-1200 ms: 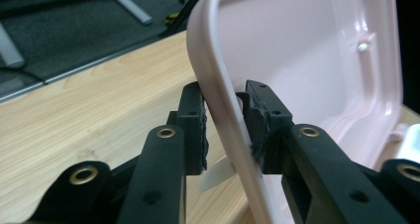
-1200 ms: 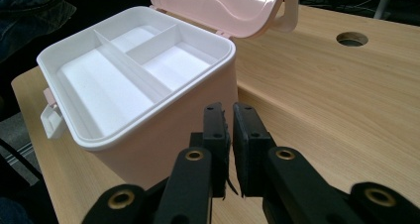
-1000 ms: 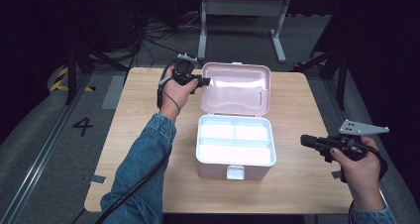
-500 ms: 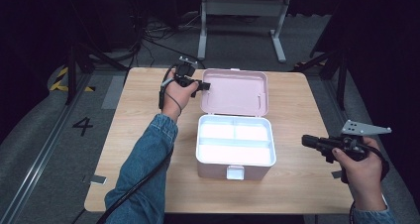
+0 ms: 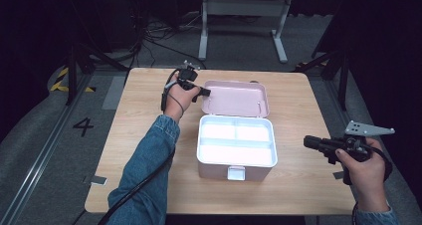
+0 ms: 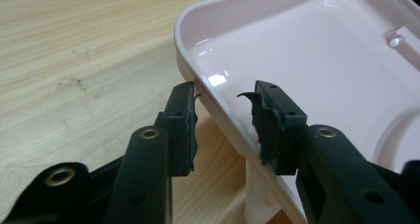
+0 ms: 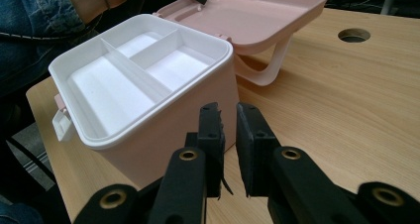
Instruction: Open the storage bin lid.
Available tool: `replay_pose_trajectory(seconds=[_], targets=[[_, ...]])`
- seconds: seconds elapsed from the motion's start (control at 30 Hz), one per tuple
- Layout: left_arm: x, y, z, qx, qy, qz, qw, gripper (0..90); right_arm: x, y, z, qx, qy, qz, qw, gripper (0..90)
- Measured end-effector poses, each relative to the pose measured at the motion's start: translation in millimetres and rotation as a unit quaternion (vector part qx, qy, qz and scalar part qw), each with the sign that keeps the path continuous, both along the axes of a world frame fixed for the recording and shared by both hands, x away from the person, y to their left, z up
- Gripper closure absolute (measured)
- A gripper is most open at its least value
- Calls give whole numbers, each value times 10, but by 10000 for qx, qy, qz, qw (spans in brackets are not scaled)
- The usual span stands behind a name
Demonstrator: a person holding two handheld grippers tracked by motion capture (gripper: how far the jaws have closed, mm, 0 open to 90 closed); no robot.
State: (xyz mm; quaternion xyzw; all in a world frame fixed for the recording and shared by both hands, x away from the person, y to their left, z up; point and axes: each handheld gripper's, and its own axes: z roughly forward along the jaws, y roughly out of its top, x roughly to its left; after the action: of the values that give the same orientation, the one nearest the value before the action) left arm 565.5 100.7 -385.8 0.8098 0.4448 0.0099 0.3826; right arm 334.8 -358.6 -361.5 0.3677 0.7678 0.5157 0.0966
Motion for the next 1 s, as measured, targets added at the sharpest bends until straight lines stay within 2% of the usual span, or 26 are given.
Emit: replay_pose_trajectory(seconds=[0.2, 0.37, 0.43, 0.53, 0.63, 0.83, 0.87, 0.9, 0.97, 1.0], targets=[[-6, 8, -12, -61, 32, -49, 10000, 609, 0, -1, -7, 40, 26, 10, 10000, 809], [-62, 33, 63, -94, -125, 35, 9999, 509, 8, -10, -7, 18, -2, -11, 10000, 806], [-97, 63, 125, 12, -222, 23, 9997, 497, 12, -5, -3, 42, 25, -7, 10000, 803], [-173, 113, 244, -13, -370, 11, 9993, 490, 33, 11, -2, 43, 39, 14, 10000, 794], [-279, 164, 384, -76, -557, -38, 9984, 488, 72, 40, -1, 50, 51, 49, 10000, 789], [-583, 288, 664, -130, -890, -142, 9958, 478, 150, 97, -8, 63, 88, 127, 9999, 786], [-646, 322, 709, -105, -956, -191, 9952, 477, 161, 105, -8, 64, 83, 145, 9998, 786], [-646, 322, 709, -105, -956, -191, 9952, 476, 161, 105, -8, 64, 83, 145, 9998, 786], [-774, 376, 785, -25, -1077, -222, 9939, 476, 191, 136, -11, 59, 90, 191, 9998, 786], [-884, 413, 831, 16, -1139, -248, 9932, 473, 211, 159, -12, 65, 119, 227, 9996, 785]])
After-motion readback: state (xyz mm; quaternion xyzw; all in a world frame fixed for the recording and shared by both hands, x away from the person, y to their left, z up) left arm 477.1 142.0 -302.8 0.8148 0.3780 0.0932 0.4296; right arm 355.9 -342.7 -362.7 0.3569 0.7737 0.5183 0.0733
